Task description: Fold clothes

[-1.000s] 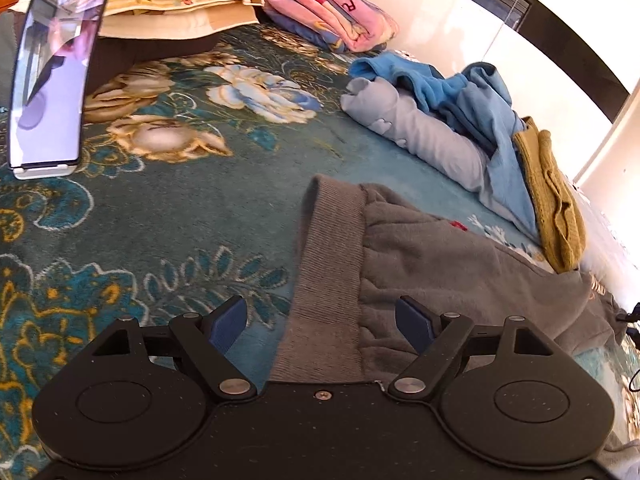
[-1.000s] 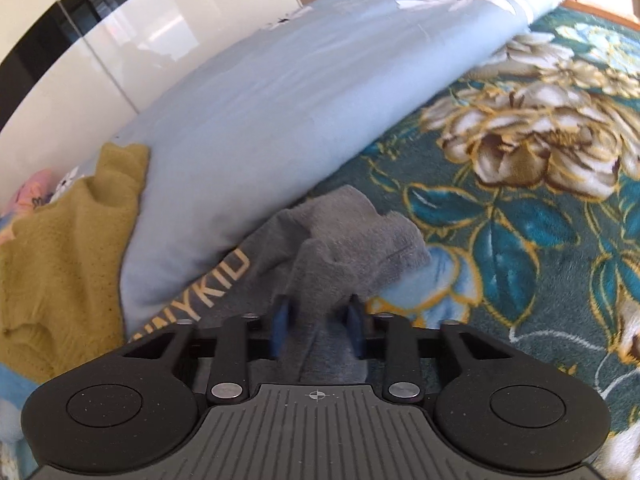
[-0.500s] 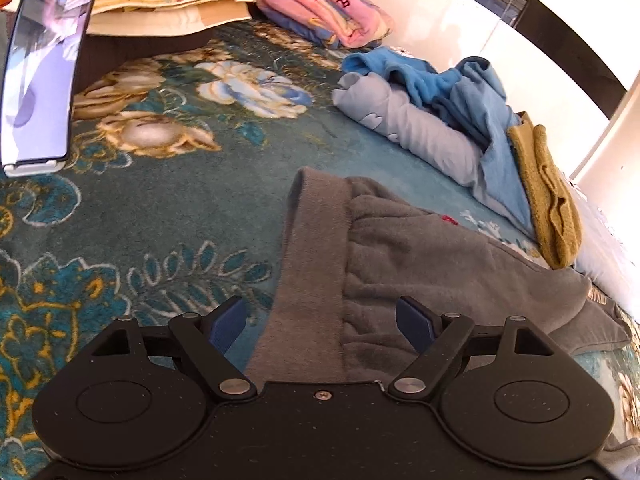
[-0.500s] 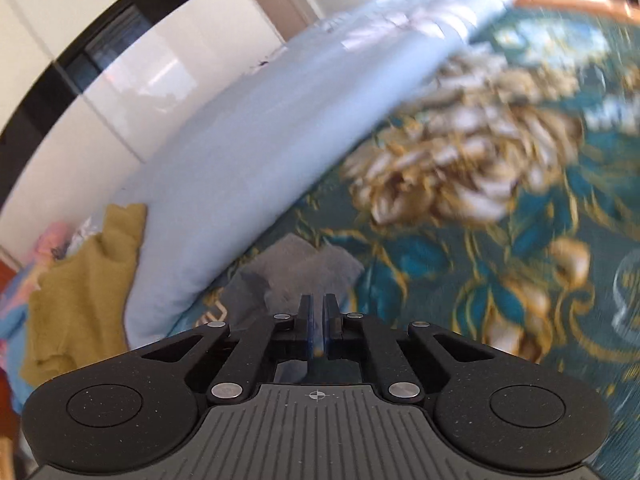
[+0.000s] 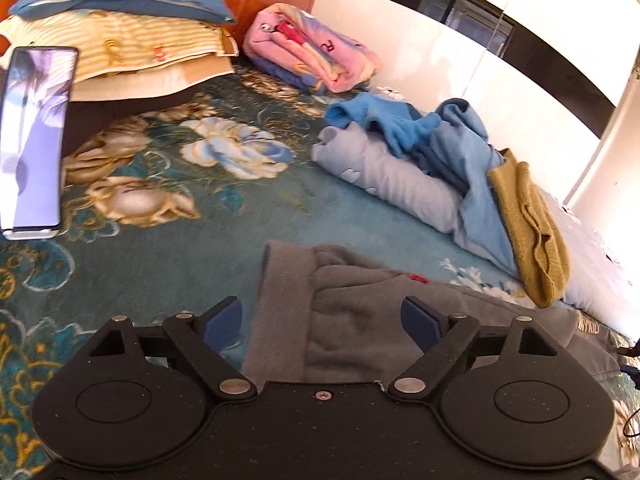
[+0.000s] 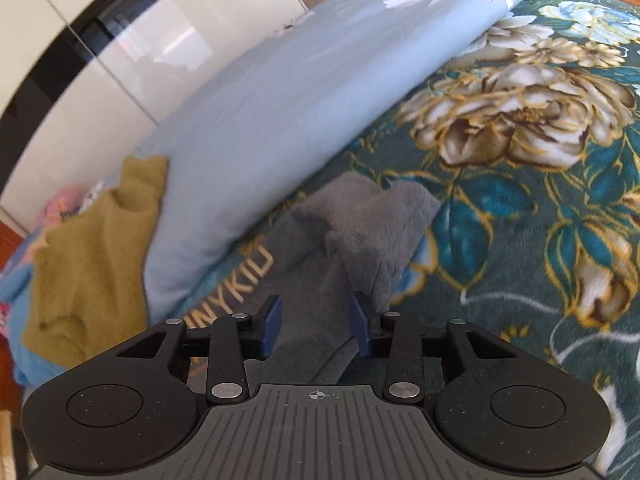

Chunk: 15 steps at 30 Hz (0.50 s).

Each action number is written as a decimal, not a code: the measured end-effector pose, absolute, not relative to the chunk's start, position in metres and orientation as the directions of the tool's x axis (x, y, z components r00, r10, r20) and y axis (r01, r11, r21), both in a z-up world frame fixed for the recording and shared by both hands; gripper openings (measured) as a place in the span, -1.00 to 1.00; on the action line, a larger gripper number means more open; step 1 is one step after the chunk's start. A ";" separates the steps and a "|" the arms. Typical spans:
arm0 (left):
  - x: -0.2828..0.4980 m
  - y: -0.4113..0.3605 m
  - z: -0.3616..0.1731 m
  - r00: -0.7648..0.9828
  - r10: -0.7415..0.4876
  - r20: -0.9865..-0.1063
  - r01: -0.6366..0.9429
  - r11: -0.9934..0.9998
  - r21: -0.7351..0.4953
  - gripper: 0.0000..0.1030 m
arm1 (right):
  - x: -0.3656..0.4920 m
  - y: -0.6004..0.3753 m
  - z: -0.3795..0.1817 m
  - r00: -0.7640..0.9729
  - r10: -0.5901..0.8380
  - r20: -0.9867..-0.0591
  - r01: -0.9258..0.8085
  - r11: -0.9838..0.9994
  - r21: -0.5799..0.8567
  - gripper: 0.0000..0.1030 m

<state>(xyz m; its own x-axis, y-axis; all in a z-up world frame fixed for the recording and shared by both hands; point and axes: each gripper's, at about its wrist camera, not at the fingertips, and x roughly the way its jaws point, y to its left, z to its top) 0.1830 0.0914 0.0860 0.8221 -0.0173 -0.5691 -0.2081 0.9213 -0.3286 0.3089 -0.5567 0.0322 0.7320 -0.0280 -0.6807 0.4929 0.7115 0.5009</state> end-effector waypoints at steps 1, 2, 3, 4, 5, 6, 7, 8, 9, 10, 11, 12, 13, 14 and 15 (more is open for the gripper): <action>0.184 0.088 0.086 0.826 -0.014 -0.564 -0.206 0.923 -0.325 0.66 | 0.307 -0.555 0.032 0.729 -0.040 -0.683 0.505 0.705 0.498 -0.34; 0.186 0.086 0.085 0.828 -0.021 -0.560 -0.197 0.925 -0.325 0.66 | 0.303 -0.554 0.032 0.733 -0.051 -0.678 0.513 0.697 0.502 -0.34; 0.189 0.085 0.085 0.829 -0.027 -0.558 -0.189 0.926 -0.326 0.66 | 0.299 -0.555 0.034 0.741 -0.061 -0.668 0.517 0.686 0.511 -0.34; 0.192 0.084 0.085 0.831 -0.031 -0.556 -0.184 0.927 -0.327 0.66 | 0.295 -0.555 0.036 0.741 -0.077 -0.667 0.529 0.679 0.509 -0.34; 0.195 0.083 0.084 0.832 -0.035 -0.554 -0.180 0.928 -0.328 0.66 | 0.292 -0.556 0.038 0.738 -0.093 -0.668 0.541 0.674 0.503 -0.33; 0.198 0.082 0.084 0.833 -0.043 -0.551 -0.173 0.926 -0.334 0.66 | 0.290 -0.557 0.038 0.739 -0.094 -0.667 0.540 0.675 0.503 -0.29; 0.203 0.081 0.083 0.835 -0.053 -0.548 -0.166 0.924 -0.343 0.66 | 0.290 -0.558 0.035 0.739 -0.074 -0.670 0.535 0.669 0.516 -0.29; 0.208 0.080 0.081 0.833 -0.067 -0.549 -0.159 0.922 -0.354 0.66 | 0.290 -0.559 0.031 0.737 -0.047 -0.674 0.532 0.657 0.534 -0.28; 0.213 0.078 0.080 0.831 -0.075 -0.551 -0.156 0.920 -0.360 0.66 | 0.291 -0.560 0.027 0.735 -0.020 -0.678 0.528 0.645 0.552 -0.30; 0.217 0.075 0.079 0.829 -0.079 -0.553 -0.156 0.918 -0.365 0.66 | 0.291 -0.560 0.022 0.731 0.000 -0.682 0.531 0.627 0.569 -0.29; 0.223 0.072 0.078 0.828 -0.093 -0.554 -0.141 0.920 -0.365 0.66 | 0.292 -0.560 0.017 0.727 0.016 -0.686 0.539 0.606 0.585 -0.25; 0.229 0.068 0.076 0.826 -0.110 -0.553 -0.120 0.924 -0.363 0.67 | 0.292 -0.559 0.014 0.732 0.029 -0.681 0.536 0.593 0.601 -0.26; 0.234 0.067 0.073 0.822 -0.120 -0.556 -0.116 0.922 -0.369 0.67 | 0.292 -0.557 0.011 0.743 0.038 -0.668 0.524 0.588 0.617 -0.26; 0.240 0.067 0.070 0.818 -0.126 -0.561 -0.120 0.917 -0.380 0.67 | 0.293 -0.555 0.010 0.754 0.050 -0.654 0.510 0.582 0.633 -0.26; 0.246 0.066 0.066 0.814 -0.132 -0.566 -0.124 0.912 -0.391 0.67 | 0.295 -0.553 0.008 0.765 0.067 -0.640 0.496 0.572 0.653 -0.39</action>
<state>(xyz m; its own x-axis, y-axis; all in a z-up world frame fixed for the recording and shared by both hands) 0.2465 0.0661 0.0664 0.8140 -0.1320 -0.5657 -0.1235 0.9123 -0.3905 0.2945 -0.5529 0.0077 0.7652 0.0675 -0.6402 0.4958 0.5724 0.6530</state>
